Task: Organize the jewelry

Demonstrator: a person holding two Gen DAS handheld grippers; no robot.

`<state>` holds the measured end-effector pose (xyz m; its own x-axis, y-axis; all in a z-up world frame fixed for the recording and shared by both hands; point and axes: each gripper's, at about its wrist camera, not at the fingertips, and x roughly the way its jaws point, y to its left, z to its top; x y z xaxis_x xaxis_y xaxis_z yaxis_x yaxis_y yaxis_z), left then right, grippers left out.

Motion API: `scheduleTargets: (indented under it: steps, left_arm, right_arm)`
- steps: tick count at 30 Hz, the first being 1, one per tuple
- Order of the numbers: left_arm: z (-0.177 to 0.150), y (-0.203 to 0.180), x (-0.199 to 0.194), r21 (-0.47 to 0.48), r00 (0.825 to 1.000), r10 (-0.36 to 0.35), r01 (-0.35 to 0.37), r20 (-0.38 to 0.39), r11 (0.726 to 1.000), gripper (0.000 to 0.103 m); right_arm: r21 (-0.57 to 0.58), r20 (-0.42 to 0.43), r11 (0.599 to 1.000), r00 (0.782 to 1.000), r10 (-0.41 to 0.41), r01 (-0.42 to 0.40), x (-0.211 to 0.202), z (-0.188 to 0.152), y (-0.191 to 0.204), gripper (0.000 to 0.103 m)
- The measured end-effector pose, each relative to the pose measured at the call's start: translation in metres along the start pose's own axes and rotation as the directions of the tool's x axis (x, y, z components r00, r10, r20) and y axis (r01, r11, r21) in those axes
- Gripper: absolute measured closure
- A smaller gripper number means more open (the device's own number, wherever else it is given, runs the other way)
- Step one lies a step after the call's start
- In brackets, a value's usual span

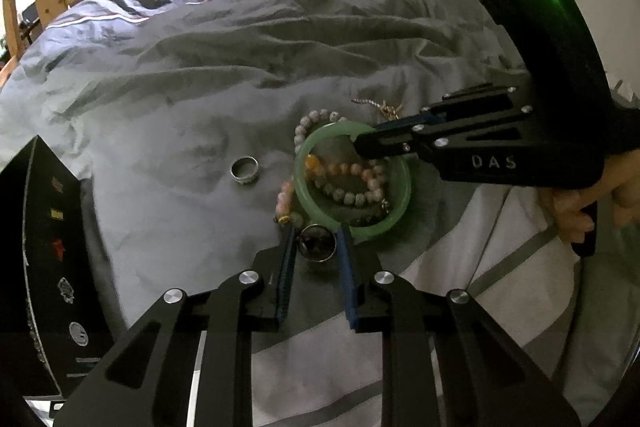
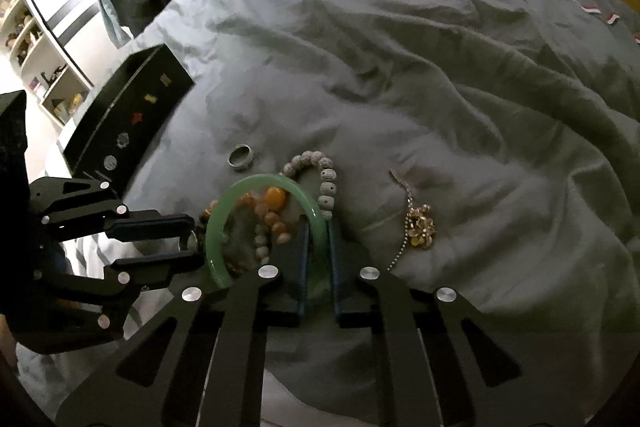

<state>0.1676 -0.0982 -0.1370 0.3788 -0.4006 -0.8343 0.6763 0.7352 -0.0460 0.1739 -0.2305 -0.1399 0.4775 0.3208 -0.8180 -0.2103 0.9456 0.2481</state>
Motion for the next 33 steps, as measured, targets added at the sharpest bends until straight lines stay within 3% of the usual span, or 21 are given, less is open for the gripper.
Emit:
scheduleTargets:
  steps: [9, 23, 33]
  left_arm:
    - [0.002, 0.000, -0.002, -0.005, 1.000, 0.009, -0.009, 0.015, 1.000, 0.083]
    - [0.005, 0.001, -0.016, -0.011, 0.998, 0.019, -0.019, 0.056, 1.000, 0.083]
    - [0.007, 0.001, -0.029, -0.021, 0.995, 0.025, -0.023, 0.099, 1.000, 0.083]
  right_arm:
    - [0.056, 0.054, 0.998, 0.998, 0.041, -0.044, -0.013, 0.006, -0.008, 0.093]
    - [0.102, 0.120, 0.993, 0.992, 0.038, -0.050, -0.028, 0.011, -0.014, 0.093]
    - [0.103, 0.119, 0.994, 0.992, 0.035, -0.047, -0.028, 0.010, -0.012, 0.093]
